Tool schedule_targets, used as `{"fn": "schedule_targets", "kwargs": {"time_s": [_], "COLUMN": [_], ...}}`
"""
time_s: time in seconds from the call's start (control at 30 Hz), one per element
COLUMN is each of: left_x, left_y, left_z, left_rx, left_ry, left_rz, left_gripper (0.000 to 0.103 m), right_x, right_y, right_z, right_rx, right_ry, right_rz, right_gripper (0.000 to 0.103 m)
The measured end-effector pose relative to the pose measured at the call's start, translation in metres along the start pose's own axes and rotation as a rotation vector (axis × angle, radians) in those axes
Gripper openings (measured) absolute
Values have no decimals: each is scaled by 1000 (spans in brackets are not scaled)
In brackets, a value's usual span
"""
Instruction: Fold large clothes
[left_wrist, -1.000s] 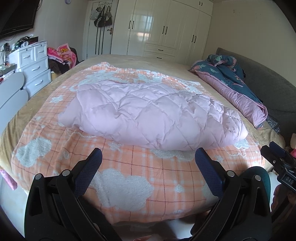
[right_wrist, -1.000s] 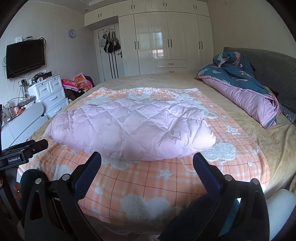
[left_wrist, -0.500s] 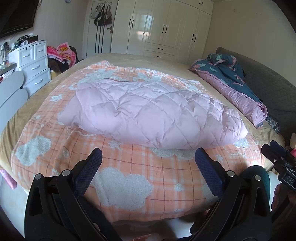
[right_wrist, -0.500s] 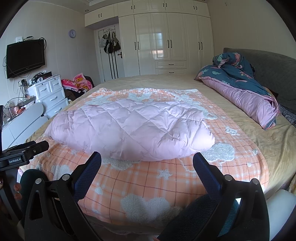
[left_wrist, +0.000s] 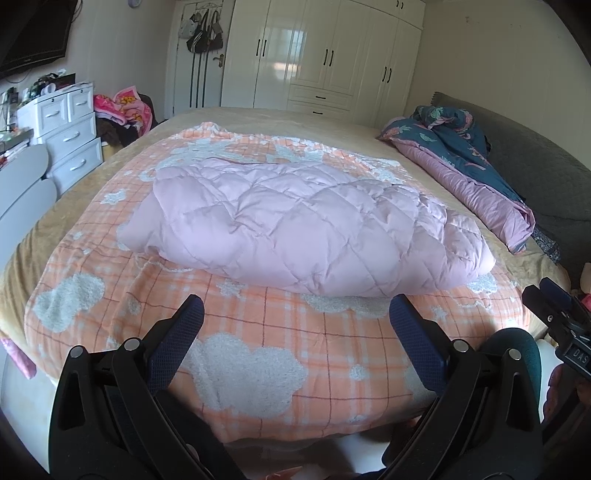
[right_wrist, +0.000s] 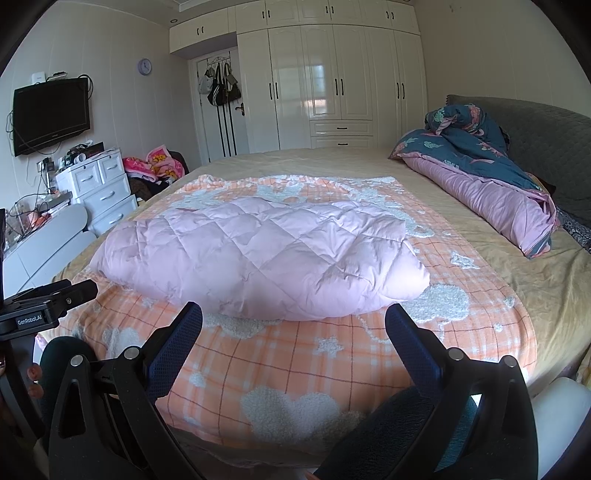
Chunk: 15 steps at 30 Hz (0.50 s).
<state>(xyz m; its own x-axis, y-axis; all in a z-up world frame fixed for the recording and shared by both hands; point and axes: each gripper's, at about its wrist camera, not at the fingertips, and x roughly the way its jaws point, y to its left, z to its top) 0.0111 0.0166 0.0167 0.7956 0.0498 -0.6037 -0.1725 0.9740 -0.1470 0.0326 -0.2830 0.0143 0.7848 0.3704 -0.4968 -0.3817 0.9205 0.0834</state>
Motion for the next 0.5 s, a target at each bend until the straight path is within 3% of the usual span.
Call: {"fn": "schedule_targets", "kwargs": {"time_s": [0.5], "left_x": [0], "left_y": [0], "left_z": [0], "left_rx": [4], "left_ry": [5], "left_rz": [-1], "left_gripper": [94], "right_x": [-1], "right_y": [1], "right_z": [0], "right_rx": [2], "right_ry": [1], "right_rz": [0], "right_gripper": [99]}}
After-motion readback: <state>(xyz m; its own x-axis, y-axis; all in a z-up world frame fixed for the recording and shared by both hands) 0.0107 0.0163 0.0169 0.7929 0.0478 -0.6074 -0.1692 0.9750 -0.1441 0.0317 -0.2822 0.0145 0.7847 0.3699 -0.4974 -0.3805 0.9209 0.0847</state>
